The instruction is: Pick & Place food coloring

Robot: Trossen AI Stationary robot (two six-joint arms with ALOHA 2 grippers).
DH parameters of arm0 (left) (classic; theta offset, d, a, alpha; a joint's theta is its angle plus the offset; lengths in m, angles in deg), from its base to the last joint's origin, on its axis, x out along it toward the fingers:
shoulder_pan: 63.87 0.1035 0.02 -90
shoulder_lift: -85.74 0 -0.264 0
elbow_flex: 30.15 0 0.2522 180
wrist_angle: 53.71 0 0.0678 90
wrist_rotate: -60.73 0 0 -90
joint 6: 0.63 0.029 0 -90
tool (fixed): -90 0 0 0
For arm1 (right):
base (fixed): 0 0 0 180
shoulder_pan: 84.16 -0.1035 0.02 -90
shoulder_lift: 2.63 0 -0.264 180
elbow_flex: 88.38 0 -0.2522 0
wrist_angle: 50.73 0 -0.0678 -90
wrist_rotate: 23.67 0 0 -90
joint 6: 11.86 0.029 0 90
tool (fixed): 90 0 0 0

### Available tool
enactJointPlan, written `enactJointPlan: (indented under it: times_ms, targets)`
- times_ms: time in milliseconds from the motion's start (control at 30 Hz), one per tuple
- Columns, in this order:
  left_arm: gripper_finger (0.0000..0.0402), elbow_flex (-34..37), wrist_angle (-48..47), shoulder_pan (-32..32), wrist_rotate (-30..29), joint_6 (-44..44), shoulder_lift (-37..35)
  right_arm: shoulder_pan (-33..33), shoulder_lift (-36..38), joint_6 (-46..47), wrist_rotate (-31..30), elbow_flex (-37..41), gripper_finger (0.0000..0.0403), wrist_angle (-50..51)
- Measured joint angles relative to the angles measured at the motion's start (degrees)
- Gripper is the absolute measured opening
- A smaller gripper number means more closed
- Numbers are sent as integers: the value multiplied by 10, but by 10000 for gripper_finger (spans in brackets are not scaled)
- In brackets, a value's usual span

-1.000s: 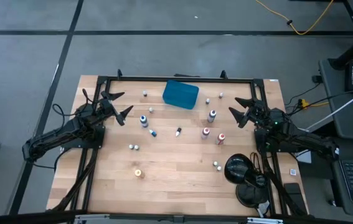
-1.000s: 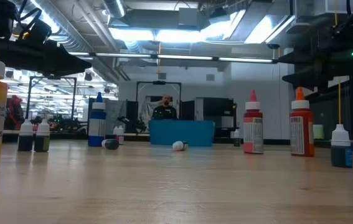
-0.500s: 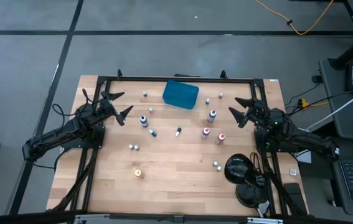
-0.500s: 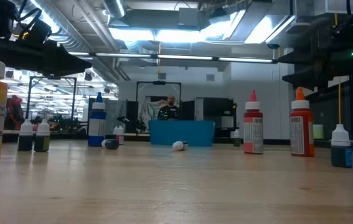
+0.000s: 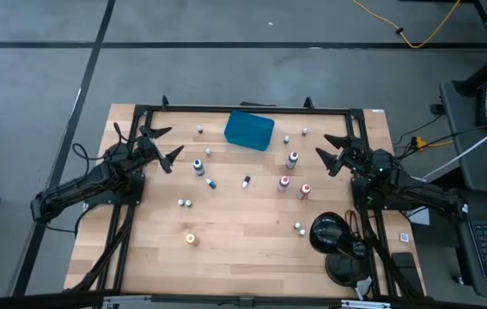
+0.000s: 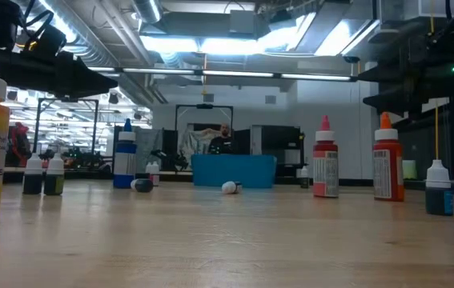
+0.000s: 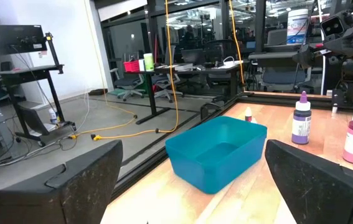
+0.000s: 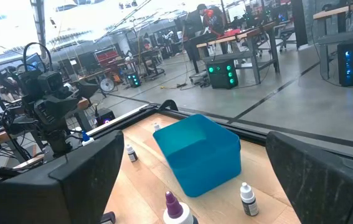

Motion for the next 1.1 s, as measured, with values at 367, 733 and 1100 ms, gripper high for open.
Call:
enactJointPlan:
  times_ms: [367, 733, 1100]
  targets:
    - [390, 0, 0, 0, 0, 0, 0, 0, 0, 0, 0, 0, 392, 0]
    - [389, 0, 9, 0, -2, 132, 0, 0, 0, 0, 0, 0, 392, 0]
    - [390, 0, 9, 0, 0, 44, 0, 0, 0, 0, 0, 0, 392, 0]
